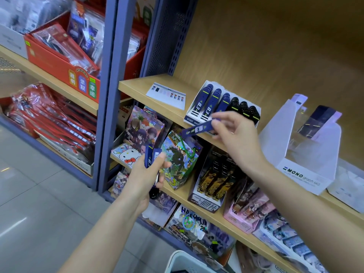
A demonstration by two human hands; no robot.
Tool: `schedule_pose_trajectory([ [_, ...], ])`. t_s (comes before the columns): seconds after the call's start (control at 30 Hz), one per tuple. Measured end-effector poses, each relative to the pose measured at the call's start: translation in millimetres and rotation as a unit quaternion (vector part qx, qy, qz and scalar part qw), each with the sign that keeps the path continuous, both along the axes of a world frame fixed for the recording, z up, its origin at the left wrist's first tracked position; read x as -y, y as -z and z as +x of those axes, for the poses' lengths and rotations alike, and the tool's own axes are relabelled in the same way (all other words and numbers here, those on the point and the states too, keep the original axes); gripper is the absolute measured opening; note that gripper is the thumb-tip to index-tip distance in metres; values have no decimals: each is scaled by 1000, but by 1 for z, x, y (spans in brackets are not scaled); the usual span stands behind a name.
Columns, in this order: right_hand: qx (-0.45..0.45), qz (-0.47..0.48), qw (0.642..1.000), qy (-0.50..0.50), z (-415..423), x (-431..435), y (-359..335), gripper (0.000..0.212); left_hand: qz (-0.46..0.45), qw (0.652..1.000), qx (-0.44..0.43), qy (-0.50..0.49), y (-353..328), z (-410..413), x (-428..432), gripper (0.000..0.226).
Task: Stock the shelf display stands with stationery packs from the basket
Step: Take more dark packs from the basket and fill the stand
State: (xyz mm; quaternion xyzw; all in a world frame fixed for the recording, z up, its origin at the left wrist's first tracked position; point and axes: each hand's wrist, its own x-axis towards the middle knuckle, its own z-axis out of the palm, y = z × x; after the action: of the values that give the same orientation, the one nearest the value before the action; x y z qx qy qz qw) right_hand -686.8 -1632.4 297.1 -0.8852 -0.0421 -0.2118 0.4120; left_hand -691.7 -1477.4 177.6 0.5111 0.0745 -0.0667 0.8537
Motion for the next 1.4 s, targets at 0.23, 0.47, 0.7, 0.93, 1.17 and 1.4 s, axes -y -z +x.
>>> schedule_pose_trajectory([
  [0.23, 134, -108, 985, 26, 43, 1, -27, 14, 18, 999, -9, 26, -3, 2, -1, 27],
  [0.47, 99, -230, 968, 23, 65, 2, -34, 19, -50, 995, -59, 56, -10, -1, -3, 19],
  [0.7, 30, -276, 960, 12, 77, -2, -49, 14, -33, 997, -61, 19, -7, 5, 1, 13],
  [0.93, 18, -321, 947, -21, 87, -11, -50, 11, -16, 1000, -16, 4, -5, 7, -1, 12],
  [1.17, 37, -355, 934, 3, 89, -10, -52, 14, -9, 1000, 2, 0, -6, 6, -3, 12],
  [1.4, 121, -283, 951, -35, 49, -17, -13, 18, 14, 999, 26, 20, -5, 4, -6, 14],
])
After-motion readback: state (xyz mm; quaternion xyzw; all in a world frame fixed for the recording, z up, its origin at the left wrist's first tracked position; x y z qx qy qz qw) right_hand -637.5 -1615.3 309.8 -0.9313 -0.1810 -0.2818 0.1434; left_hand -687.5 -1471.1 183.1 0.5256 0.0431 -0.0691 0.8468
